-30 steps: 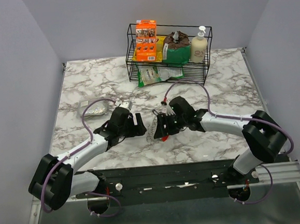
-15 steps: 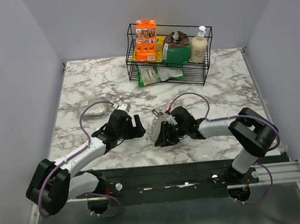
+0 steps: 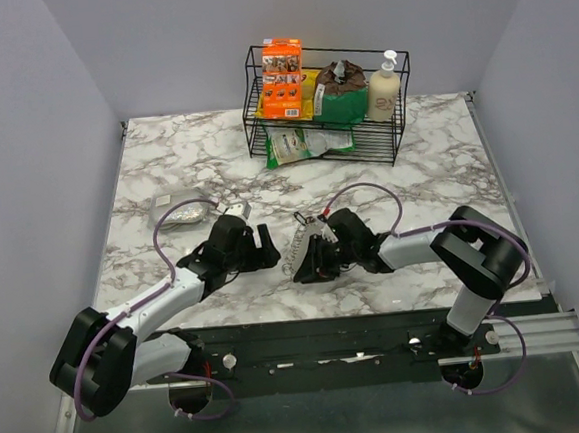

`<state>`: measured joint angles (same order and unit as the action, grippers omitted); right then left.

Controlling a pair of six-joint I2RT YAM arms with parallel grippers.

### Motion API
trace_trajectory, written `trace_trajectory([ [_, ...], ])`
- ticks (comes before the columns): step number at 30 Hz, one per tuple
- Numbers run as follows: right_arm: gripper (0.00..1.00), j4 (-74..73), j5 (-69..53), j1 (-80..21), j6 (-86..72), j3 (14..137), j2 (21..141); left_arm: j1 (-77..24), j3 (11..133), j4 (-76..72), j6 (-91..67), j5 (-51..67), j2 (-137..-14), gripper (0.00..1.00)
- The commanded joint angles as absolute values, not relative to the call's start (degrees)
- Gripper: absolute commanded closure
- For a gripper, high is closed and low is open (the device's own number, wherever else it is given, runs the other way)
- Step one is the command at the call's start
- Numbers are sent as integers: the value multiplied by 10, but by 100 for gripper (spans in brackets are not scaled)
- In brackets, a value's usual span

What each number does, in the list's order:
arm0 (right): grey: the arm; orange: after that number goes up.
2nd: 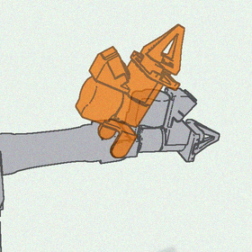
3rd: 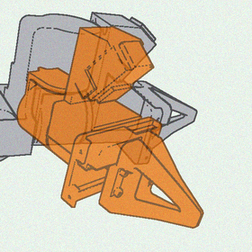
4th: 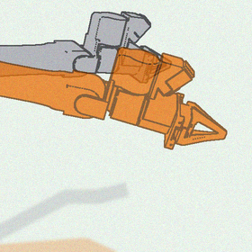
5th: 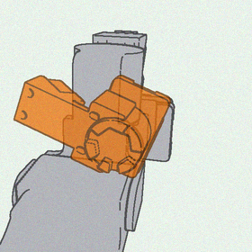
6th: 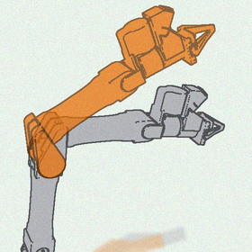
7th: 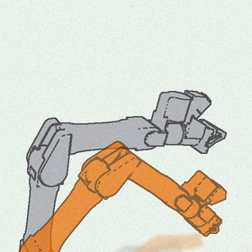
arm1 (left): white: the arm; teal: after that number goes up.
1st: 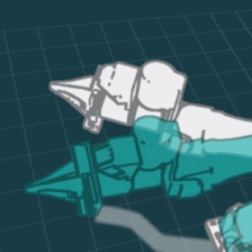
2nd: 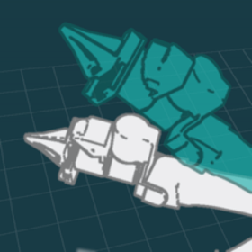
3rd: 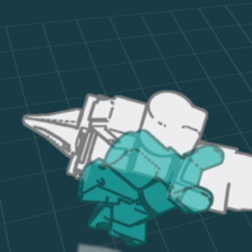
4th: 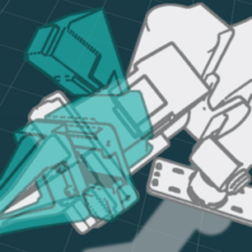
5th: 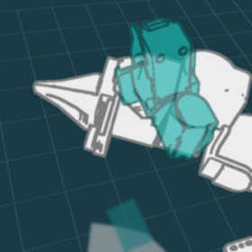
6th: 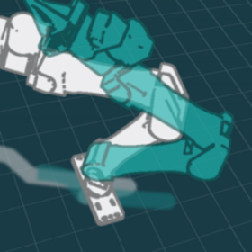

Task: Put the keys on the keyring

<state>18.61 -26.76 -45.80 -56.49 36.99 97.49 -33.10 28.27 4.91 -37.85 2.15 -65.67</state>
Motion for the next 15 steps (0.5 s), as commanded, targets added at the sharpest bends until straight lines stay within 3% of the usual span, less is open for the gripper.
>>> trace_trajectory([
  [1,59,216,-247,-468,-597,362,996,-330,268,35,-386,4,-642,11],
  [4,64,224,-237,-471,-611,359,1004,-330,265,33,-386,4,-639,11],
  [15,65,292,-214,-472,-672,342,1027,-329,247,16,-391,6,-634,11],
])
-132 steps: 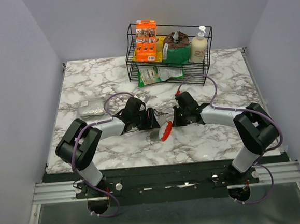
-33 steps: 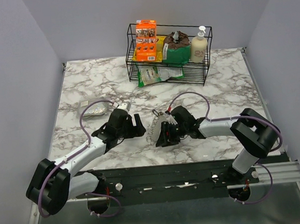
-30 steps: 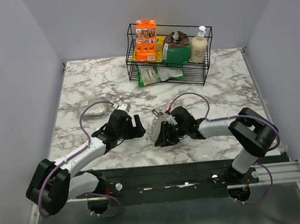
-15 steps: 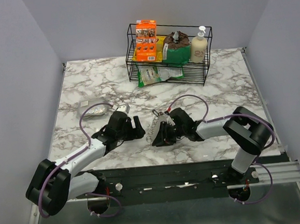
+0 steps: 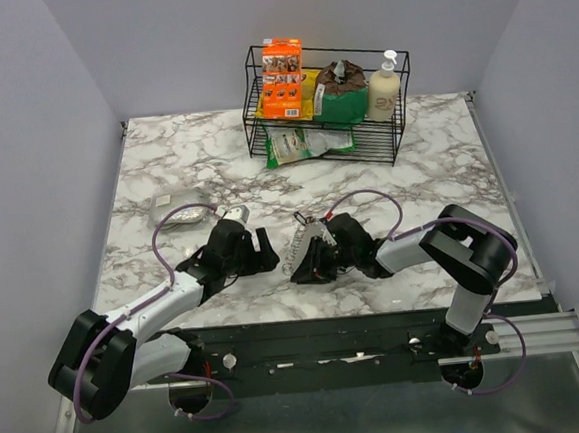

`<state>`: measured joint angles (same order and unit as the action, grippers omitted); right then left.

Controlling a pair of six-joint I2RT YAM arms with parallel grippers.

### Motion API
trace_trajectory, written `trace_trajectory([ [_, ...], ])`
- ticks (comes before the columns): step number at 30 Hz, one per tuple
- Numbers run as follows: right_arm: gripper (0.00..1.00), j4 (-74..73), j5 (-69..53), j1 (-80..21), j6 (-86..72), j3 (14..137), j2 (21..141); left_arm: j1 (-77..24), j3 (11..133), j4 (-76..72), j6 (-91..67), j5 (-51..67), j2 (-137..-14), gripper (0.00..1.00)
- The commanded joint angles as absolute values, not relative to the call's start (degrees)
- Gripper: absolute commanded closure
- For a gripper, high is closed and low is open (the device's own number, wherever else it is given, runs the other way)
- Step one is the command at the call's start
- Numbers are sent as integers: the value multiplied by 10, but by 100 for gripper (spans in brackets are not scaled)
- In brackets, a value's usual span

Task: Put the keys on the keyring

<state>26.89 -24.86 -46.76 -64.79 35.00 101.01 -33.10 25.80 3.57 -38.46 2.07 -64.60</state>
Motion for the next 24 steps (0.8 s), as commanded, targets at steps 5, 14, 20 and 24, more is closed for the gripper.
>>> trace_trajectory([
  [5,70,292,-187,-471,-686,336,1027,-330,243,13,-391,10,-634,11],
  [14,78,295,-176,-471,-701,345,1057,-330,230,4,-393,17,-628,11],
  [20,95,297,-166,-472,-695,338,1053,-330,226,3,-393,17,-623,11],
  [24,99,291,-155,-471,-659,332,1031,-330,227,9,-392,14,-614,11],
])
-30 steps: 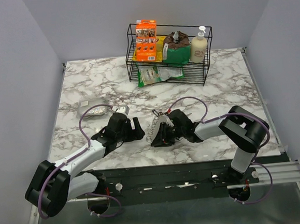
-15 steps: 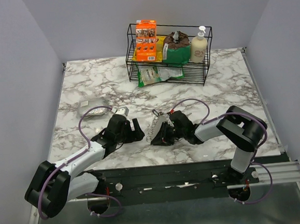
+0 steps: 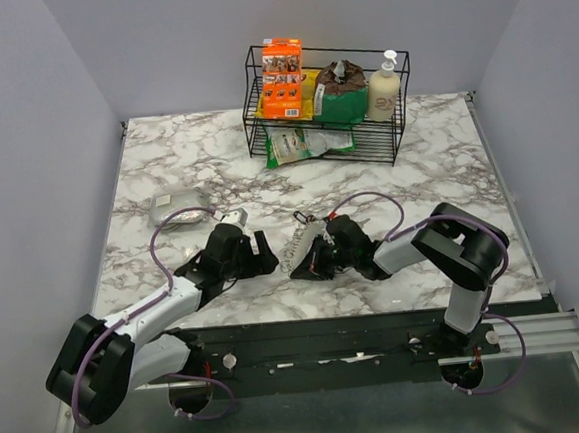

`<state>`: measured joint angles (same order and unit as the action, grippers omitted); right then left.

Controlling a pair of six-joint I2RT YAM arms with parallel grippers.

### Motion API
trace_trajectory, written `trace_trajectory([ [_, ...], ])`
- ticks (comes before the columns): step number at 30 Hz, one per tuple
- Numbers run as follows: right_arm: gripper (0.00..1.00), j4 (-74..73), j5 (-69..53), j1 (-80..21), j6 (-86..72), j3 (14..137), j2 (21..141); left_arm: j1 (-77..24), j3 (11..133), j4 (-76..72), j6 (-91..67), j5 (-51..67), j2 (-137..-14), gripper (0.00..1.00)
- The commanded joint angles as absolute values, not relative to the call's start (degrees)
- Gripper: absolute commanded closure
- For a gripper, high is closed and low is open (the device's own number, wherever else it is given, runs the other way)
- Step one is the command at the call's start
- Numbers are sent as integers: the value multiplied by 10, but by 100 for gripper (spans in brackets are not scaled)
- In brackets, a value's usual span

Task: Put the keys on the keyring

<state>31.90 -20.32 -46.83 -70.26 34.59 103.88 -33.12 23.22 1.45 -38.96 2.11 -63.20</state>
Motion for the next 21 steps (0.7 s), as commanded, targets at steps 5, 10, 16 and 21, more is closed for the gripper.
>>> trace_trajectory([
  [5,99,222,-128,-471,-600,347,989,-330,229,23,-384,10,-586,11],
  [10,99,139,-104,-471,-526,374,948,-329,232,37,-375,4,-541,11],
  [16,99,88,-111,-471,-448,403,930,-329,236,41,-357,5,-488,11],
  [21,100,34,-124,-471,-393,424,910,-329,250,48,-339,8,-466,11],
])
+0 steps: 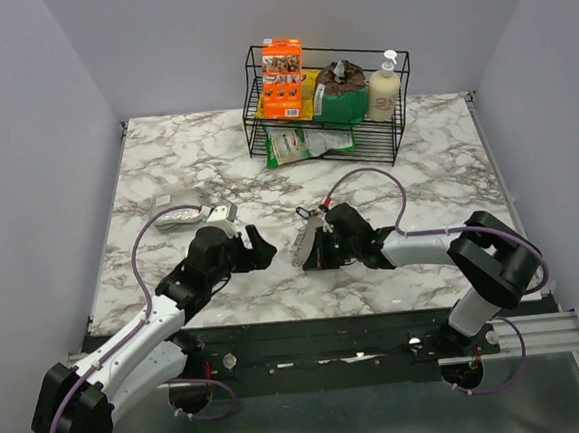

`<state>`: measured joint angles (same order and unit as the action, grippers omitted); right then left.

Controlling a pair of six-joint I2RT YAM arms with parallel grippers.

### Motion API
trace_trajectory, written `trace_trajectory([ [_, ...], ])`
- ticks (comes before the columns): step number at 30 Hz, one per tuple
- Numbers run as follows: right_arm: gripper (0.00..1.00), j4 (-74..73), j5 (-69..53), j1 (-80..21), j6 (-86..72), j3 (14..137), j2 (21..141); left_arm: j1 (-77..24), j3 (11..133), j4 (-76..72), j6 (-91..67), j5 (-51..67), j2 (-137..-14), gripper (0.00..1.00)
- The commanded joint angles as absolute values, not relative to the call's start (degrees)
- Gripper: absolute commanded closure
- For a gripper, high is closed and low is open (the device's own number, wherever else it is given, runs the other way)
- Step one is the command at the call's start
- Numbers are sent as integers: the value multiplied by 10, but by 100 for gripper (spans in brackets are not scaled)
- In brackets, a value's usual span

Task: Put the keys on the keyring

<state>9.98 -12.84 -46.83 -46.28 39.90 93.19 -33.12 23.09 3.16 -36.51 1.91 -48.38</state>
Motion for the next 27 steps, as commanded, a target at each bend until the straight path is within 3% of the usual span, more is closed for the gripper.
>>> trace_trajectory([
  [1,99,24,-129,-471,-368,425,905,-329,251,49,-333,10,-465,11],
  [19,99,-114,-142,-471,-150,474,763,-330,301,27,-330,83,-448,11],
  [27,99,-123,-165,-472,-95,499,727,-330,317,-13,-317,178,-448,11],
])
